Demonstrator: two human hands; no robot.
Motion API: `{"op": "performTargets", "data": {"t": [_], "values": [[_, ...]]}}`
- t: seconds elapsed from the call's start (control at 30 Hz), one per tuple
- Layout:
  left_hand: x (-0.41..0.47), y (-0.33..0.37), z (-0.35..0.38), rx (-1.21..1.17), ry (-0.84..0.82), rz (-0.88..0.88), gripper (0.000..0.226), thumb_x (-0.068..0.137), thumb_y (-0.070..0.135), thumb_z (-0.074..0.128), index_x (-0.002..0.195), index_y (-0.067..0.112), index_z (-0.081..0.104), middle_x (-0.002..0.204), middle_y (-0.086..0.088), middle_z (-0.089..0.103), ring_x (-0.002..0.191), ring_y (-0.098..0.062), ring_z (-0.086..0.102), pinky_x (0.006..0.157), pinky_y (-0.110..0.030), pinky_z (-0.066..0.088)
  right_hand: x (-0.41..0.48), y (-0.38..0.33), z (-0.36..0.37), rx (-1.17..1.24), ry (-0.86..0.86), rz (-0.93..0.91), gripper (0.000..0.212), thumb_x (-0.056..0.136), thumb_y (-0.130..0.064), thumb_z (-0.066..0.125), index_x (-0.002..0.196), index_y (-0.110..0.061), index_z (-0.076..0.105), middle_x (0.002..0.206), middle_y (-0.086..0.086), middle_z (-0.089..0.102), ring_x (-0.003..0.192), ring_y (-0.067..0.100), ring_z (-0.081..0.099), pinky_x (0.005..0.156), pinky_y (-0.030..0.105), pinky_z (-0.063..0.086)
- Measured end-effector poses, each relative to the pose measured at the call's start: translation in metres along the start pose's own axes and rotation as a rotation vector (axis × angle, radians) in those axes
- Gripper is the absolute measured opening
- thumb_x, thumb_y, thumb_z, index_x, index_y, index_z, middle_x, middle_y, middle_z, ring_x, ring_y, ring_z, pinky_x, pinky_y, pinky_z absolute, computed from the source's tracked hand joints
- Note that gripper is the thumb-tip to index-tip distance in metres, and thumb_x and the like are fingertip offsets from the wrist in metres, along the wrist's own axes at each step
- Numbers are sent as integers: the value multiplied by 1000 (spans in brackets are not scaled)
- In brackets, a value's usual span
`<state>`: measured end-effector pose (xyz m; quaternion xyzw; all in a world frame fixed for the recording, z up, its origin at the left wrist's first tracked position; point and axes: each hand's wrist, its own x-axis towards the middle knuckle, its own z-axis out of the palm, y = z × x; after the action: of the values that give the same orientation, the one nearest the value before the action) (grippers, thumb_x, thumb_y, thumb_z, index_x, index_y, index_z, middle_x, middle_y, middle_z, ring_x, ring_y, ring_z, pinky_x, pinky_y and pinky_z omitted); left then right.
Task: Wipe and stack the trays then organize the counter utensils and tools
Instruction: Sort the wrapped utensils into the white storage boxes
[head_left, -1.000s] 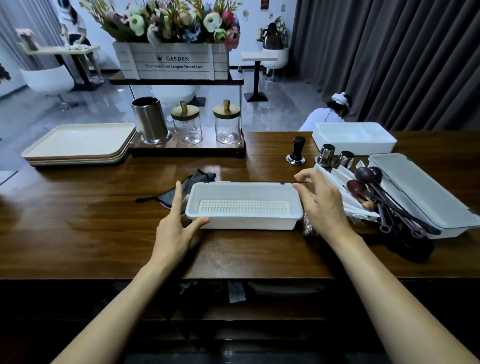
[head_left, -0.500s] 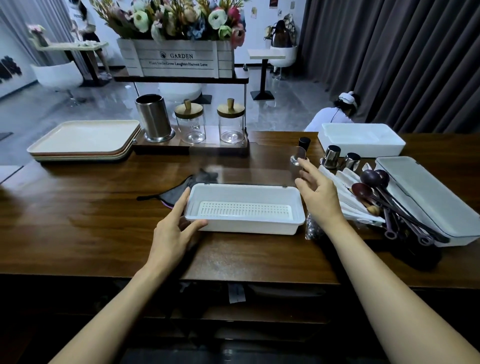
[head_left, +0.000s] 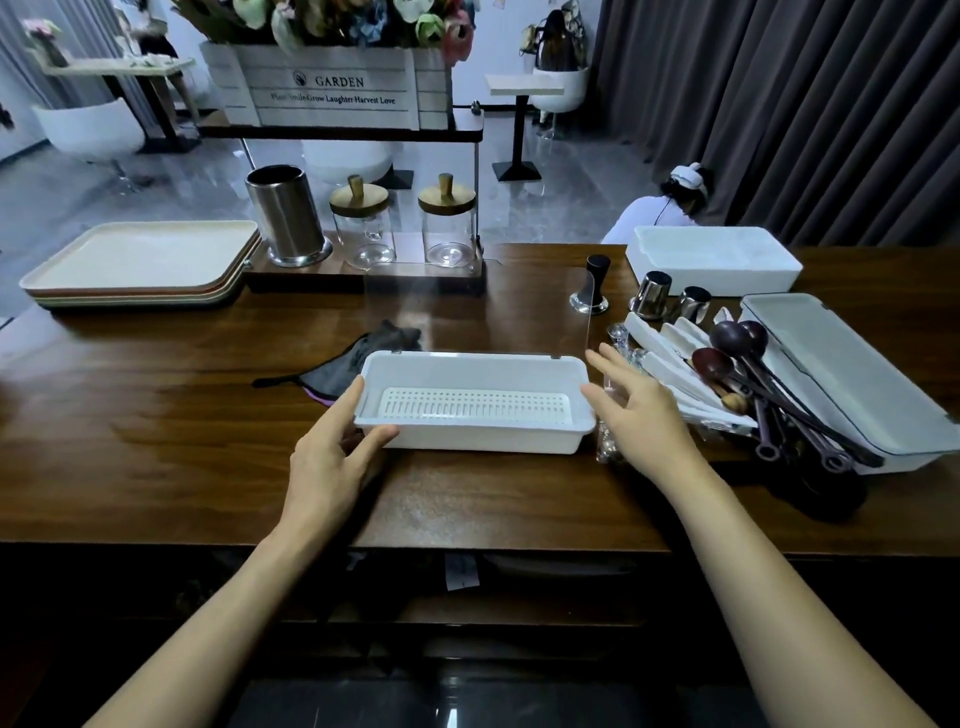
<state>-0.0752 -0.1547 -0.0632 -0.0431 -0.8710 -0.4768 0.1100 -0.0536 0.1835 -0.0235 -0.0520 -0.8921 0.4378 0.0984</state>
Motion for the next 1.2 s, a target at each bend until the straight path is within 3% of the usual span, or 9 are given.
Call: {"op": "performTargets", "data": {"t": [0.1, 0.17, 0.27, 0.43, 0.67, 0.77, 1.0, 1.13, 1.2], "values": [[-3, -4, 2, 6, 14, -25, 72, 91, 39, 72, 155, 38, 39, 114, 15, 63, 106, -7, 60, 86, -24, 45, -8, 10, -31, -196, 158, 10, 43, 97, -32, 64, 139, -24, 60, 147, -7, 52, 136, 15, 49, 114, 19, 25], [-2, -4, 3, 5, 9, -28, 72, 91, 40, 72, 155, 39, 39, 115, 12, 64, 108, -9, 61, 88, -28, 45, -11, 21, -51, -313, 184, 52, 44, 94, -31, 68, 136, -20, 63, 146, -2, 55, 136, 20, 50, 114, 30, 32], [-1, -4, 4, -9, 14, -43, 71, 91, 40, 71, 155, 39, 38, 115, 10, 63, 108, -10, 59, 89, -31, 45, -16, 38, -66, -412, 105, 144, 48, 94, -34, 69, 140, -22, 60, 152, 0, 49, 138, 27, 47, 112, 42, 37], [-1, -4, 6, -2, 42, -41, 64, 95, 40, 67, 153, 41, 40, 107, 10, 62, 100, -12, 58, 83, -34, 43, -21, 53, -67, -453, 101, 157, 40, 99, -34, 61, 137, -22, 62, 148, 0, 53, 138, 29, 46, 113, 46, 37], [-1, -3, 7, 16, 42, -44, 63, 95, 44, 66, 153, 43, 40, 115, 7, 60, 100, -14, 58, 84, -36, 43, -20, 52, -67, -522, 92, 142, 41, 93, -24, 70, 133, -25, 63, 126, 1, 68, 116, 27, 59, 94, 38, 46], [-2, -1, 6, 8, 39, -51, 63, 95, 43, 66, 152, 43, 41, 113, 8, 60, 101, -14, 58, 84, -36, 44, -18, 52, -64, -591, 102, 91, 28, 90, -22, 71, 116, -26, 59, 119, 0, 62, 108, 28, 57, 83, 36, 41], [-4, 5, 4, -6, 35, -41, 61, 95, 40, 66, 152, 42, 43, 107, 7, 61, 90, -14, 57, 83, -44, 48, 4, 43, -64, -526, 185, 6, 12, 95, -21, 64, 106, -17, 61, 112, 2, 60, 100, 27, 57, 79, 36, 42], [-4, 4, 5, 6, 37, -32, 61, 95, 41, 66, 151, 43, 43, 113, 7, 62, 81, -3, 55, 79, -41, 46, 22, 22, -63, -376, 258, -20, 11, 96, -30, 64, 104, -24, 60, 101, -5, 62, 90, 24, 60, 73, 35, 44], [-4, 4, 5, 0, 33, -35, 61, 94, 42, 66, 151, 44, 43, 116, 6, 62, 85, -8, 56, 79, -40, 46, 28, 14, -61, -323, 285, -57, 11, 94, -30, 66, 102, -25, 61, 95, -6, 66, 88, 24, 62, 75, 37, 49]]}}
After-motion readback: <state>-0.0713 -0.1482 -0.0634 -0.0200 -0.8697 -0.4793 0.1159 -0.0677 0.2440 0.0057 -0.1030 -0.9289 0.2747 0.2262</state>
